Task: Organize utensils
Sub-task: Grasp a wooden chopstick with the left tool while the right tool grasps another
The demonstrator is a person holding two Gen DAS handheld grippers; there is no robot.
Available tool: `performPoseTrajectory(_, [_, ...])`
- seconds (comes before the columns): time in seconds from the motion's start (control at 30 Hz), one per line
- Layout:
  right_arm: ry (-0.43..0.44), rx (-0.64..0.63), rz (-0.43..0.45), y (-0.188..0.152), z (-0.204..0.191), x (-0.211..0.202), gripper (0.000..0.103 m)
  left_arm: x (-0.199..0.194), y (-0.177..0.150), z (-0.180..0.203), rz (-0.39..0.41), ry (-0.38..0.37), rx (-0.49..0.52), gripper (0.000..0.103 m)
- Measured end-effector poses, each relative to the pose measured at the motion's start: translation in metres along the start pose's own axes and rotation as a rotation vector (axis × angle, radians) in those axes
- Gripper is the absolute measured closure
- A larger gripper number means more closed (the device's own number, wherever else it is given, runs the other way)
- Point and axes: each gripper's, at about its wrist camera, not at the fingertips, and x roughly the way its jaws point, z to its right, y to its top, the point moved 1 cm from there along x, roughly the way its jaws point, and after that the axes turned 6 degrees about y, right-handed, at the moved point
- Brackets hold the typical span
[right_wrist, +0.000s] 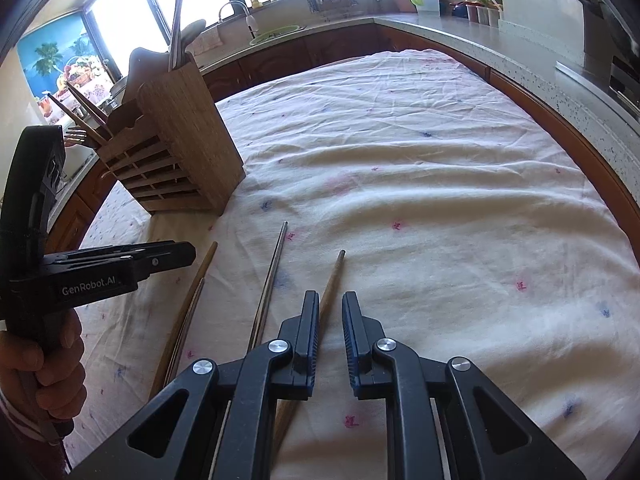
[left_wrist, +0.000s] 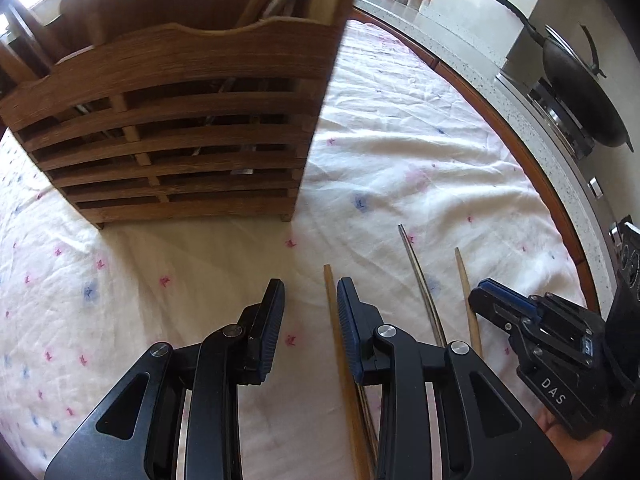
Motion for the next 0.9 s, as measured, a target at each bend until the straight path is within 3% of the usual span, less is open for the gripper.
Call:
performPoseTrajectory(0.07, [0.004, -0.001, 0.001, -0.001, 0.000, 0.002, 0.087, 0.004, -0.001, 0.012, 0.019, 0.052, 0.059, 0.077])
performPoseTrajectory(0.13, [-0.007, -0.011, 0.000, -0.002, -0.002, 0.003, 0.087, 0.004, -0.005, 0.021, 0.034, 0.102, 0.123, 0.084])
performPoseTrajectory(0.23, [-0.006, -0.019, -0.003, -0.002, -0.003, 0.003, 0.087, -0.001, -0.016, 0.013, 0.042, 0.093, 0.164, 0.092])
performPoseTrajectory(0.5, [0.009, -0.019, -0.007, -0.001, -0.004, 0.003, 0.087, -0.016, -0.036, -0.037, 0.017, 0.070, 0.050, 0.092])
performPoseTrajectory(0.57, [0.000, -0.012, -0.004, 0.001, -0.003, 0.004, 0.086, -0.018, -0.039, -0.038, 0.009, 0.082, 0.032, 0.089])
performPoseTrajectory(0.63, [-0.005, -0.002, -0.007, 0.004, -0.003, 0.007, 0.084, -0.020, -0.042, -0.036, -0.002, 0.075, 0.009, 0.069])
performPoseTrajectory(0.7, [-0.019, -0.016, -0.004, 0.005, -0.006, 0.010, 0.082, -0.019, -0.043, -0.028, 0.000, 0.088, 0.007, 0.058])
performPoseTrajectory(0.77, [-0.037, -0.032, 0.002, 0.006, -0.010, 0.014, 0.081, -0.017, -0.045, -0.014, 0.025, 0.152, 0.051, 0.056])
performPoseTrajectory(0.8, [-0.042, -0.036, 0.006, 0.007, -0.011, 0.015, 0.081, -0.016, -0.046, -0.008, 0.045, 0.170, 0.070, 0.056])
performPoseTrajectory(0.9, [-0.048, -0.054, 0.017, 0.008, -0.013, 0.019, 0.080, -0.017, -0.046, -0.003, 0.068, 0.147, 0.078, 0.074])
